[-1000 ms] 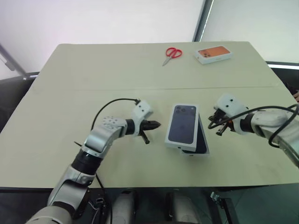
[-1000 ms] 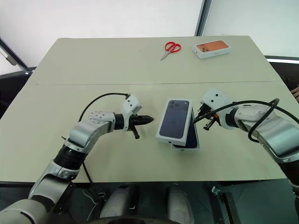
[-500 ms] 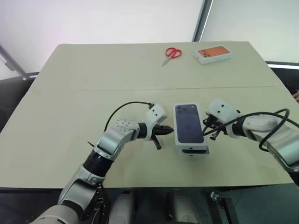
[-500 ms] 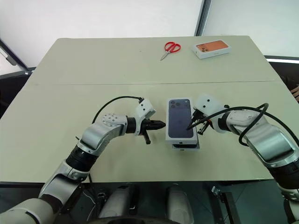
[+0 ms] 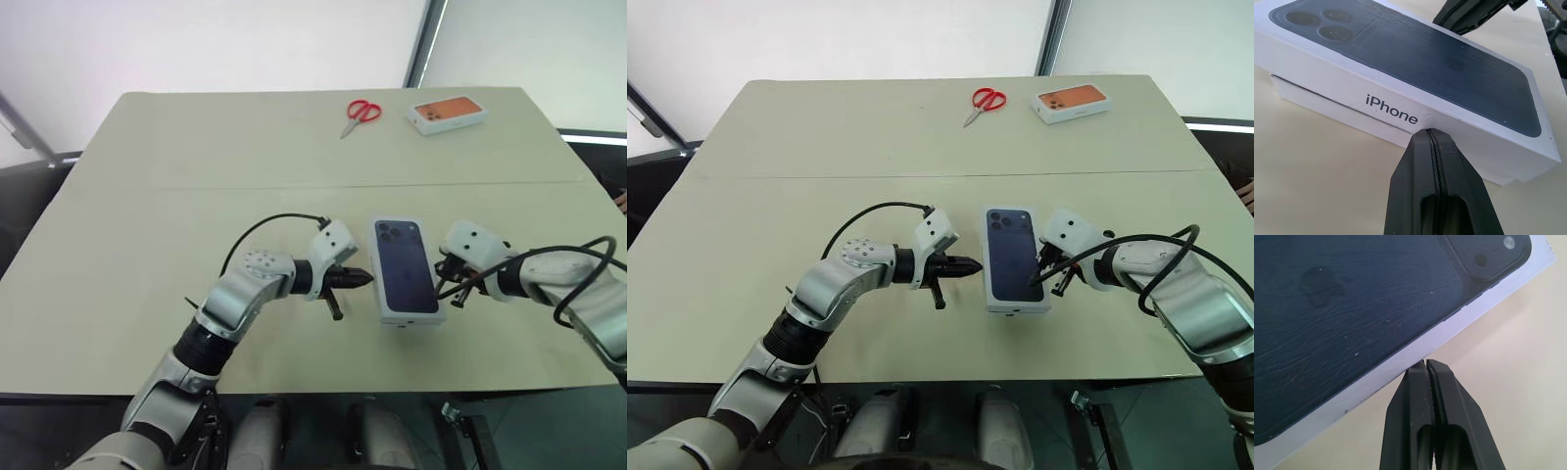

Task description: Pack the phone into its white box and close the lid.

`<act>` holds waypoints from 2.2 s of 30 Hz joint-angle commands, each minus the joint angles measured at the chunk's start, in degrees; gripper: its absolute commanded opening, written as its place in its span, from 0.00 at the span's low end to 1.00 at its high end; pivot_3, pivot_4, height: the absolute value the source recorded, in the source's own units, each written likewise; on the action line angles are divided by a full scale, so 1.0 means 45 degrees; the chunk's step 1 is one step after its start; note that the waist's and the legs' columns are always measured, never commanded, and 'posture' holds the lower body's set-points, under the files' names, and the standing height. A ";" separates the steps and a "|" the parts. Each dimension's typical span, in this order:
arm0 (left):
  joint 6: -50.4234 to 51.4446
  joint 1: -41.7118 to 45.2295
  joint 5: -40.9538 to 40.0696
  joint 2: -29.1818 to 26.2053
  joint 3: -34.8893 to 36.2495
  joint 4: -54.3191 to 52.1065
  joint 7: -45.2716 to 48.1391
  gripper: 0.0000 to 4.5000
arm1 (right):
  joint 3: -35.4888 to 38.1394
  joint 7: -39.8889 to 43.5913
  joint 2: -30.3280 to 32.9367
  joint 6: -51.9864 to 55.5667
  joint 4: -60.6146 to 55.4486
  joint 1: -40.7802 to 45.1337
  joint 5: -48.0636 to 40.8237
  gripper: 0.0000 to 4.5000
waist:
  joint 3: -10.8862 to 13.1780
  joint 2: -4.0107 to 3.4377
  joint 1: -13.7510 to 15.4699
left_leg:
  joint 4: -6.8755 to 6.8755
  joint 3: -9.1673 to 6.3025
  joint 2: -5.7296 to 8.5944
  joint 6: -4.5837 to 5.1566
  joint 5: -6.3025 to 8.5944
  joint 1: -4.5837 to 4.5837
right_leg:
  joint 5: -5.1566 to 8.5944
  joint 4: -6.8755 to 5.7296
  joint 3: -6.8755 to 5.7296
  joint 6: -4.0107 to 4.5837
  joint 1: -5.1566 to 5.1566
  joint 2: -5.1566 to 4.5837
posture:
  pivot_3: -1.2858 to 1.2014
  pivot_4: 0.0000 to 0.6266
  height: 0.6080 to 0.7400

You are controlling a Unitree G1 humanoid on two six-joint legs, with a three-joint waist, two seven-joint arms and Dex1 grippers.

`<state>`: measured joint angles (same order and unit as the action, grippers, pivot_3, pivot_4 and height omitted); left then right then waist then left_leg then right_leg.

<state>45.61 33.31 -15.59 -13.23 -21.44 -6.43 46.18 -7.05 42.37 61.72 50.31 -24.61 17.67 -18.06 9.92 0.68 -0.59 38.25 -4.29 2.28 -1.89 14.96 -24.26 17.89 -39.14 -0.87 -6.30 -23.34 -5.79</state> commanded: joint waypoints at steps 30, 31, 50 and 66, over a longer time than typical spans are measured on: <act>0.0007 0.0177 -0.0178 0.0413 -0.0417 -0.0143 0.0240 0.00 | 0.0903 0.0956 0.0135 -0.0256 -0.0767 -0.0649 0.0703 0.02 | -0.0001 -0.0001 0.0012 | 0.0001 0.0001 0.0005 -0.0006 -0.0003 0.0003 | 0.0000 0.0001 0.0000 0.0000 0.0005 -0.0007 | 0.52 0.24 0.68; -0.0009 0.0179 -0.0162 0.0412 -0.0412 -0.0134 0.0234 0.00 | 0.0913 0.0959 0.0110 -0.0257 -0.0771 -0.0679 0.0723 0.02 | -0.0001 -0.0001 0.0011 | 0.0001 0.0001 0.0005 -0.0005 -0.0003 0.0003 | 0.0000 0.0000 0.0000 0.0000 0.0005 -0.0007 | 0.52 0.24 0.68; -0.0256 0.0361 -0.0088 0.0315 -0.0141 0.0429 -0.0170 0.00 | 0.0744 0.0844 -0.0429 -0.0018 -0.0942 -0.0553 0.0891 0.02 | -0.0001 -0.0001 0.0002 | 0.0001 0.0000 0.0004 -0.0017 -0.0010 0.0010 | 0.0000 -0.0003 0.0000 0.0000 0.0007 -0.0005 | 0.52 0.24 0.68; -0.0321 0.0315 -0.0038 0.0093 0.0146 0.0725 -0.0336 0.00 | 0.0468 0.0441 -0.0837 -0.0106 -0.0423 -0.0344 0.1533 0.02 | -0.0001 -0.0001 -0.0011 | 0.0001 0.0000 0.0003 -0.0026 -0.0015 0.0013 | 0.0000 -0.0003 0.0000 0.0000 0.0007 -0.0003 | 0.52 0.24 0.68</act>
<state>45.43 34.06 -15.42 -12.88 -21.48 -2.29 44.73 -5.40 44.39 58.35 50.52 -25.59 15.03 -11.44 9.91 0.68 -0.64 38.25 -4.29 2.29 -2.02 14.88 -24.20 17.89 -39.15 -0.87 -6.30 -23.31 -5.80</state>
